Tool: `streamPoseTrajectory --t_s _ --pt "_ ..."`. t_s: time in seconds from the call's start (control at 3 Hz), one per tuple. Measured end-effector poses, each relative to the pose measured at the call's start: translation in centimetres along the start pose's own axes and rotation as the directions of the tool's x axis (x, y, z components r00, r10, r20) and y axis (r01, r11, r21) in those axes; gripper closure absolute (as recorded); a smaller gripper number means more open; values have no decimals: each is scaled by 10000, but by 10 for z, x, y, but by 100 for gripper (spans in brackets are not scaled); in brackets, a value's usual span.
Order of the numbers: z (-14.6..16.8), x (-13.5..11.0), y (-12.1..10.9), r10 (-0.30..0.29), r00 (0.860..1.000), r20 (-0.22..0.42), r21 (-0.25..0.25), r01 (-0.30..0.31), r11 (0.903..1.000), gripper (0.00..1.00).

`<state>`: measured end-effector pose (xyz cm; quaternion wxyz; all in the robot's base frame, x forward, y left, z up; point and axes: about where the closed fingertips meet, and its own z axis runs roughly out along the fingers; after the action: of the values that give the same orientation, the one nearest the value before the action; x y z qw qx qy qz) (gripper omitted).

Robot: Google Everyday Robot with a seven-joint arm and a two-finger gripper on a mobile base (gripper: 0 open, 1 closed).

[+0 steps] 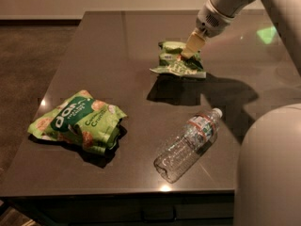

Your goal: Move green jalapeno chip bag near green rice chip bag

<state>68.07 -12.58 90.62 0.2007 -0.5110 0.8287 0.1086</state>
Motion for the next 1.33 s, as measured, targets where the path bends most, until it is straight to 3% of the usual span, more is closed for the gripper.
streamPoseTrajectory --t_s 0.33,0.67,1.0,1.33 --pt "-13 -18 18 -520 9965 654 -446 549 9975 100" --pt "-13 -53 63 -1717 9754 1381 -1431 1912 9711 100" --pt "-2 -79 106 -2806 9429 1793 -2089 3152 9258 100" --pt "13 -96 141 -3704 9096 1884 -2428 4086 8798 100"
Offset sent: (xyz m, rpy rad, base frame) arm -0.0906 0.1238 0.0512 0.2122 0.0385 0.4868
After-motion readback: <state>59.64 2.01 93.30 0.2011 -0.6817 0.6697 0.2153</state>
